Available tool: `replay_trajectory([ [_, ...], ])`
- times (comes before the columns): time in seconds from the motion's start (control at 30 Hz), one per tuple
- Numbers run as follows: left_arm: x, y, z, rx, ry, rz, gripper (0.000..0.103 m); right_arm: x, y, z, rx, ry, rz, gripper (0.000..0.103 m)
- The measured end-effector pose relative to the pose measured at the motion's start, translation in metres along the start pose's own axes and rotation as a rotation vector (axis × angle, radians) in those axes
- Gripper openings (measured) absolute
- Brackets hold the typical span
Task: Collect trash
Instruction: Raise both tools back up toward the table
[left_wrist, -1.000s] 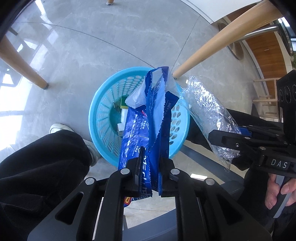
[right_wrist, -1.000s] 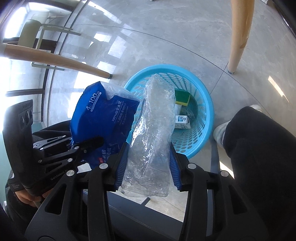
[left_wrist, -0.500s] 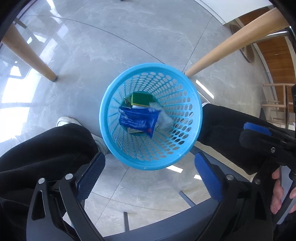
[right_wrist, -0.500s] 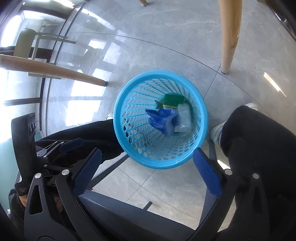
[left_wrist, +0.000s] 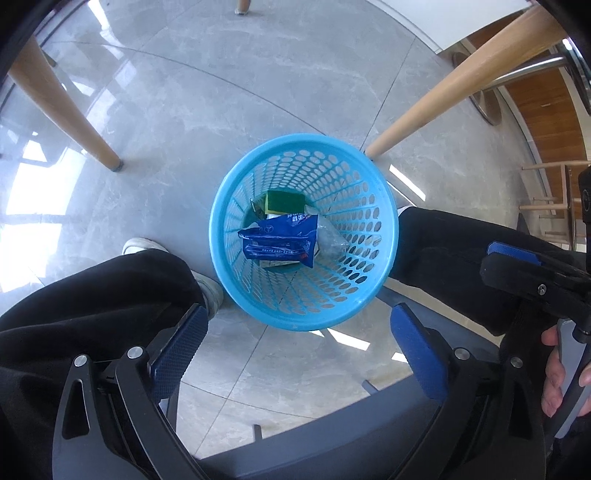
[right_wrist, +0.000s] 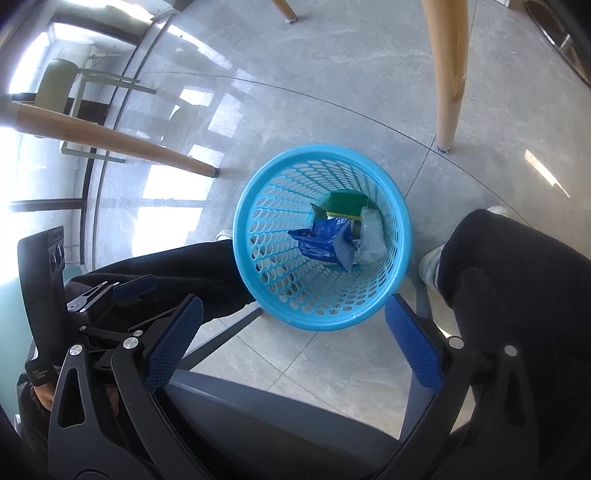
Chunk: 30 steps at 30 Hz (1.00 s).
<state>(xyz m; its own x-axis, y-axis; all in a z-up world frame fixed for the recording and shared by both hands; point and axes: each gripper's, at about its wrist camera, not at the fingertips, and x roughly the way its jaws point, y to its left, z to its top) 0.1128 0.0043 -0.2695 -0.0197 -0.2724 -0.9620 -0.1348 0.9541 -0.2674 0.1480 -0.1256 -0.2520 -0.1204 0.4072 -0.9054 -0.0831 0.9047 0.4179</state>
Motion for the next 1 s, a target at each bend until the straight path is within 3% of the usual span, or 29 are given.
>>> replay_trajectory([
  [0.53,-0.082,0.027,-0.056,-0.05,-0.199,-0.011,0.097,-0.073,0.0,-0.054,-0.046,-0.139,0.033,0.094],
  [1.0,-0.154,0.034,-0.101,-0.08,-0.417,0.025,0.097,-0.151,0.006,-0.089,-0.057,-0.331,0.071,0.094],
])
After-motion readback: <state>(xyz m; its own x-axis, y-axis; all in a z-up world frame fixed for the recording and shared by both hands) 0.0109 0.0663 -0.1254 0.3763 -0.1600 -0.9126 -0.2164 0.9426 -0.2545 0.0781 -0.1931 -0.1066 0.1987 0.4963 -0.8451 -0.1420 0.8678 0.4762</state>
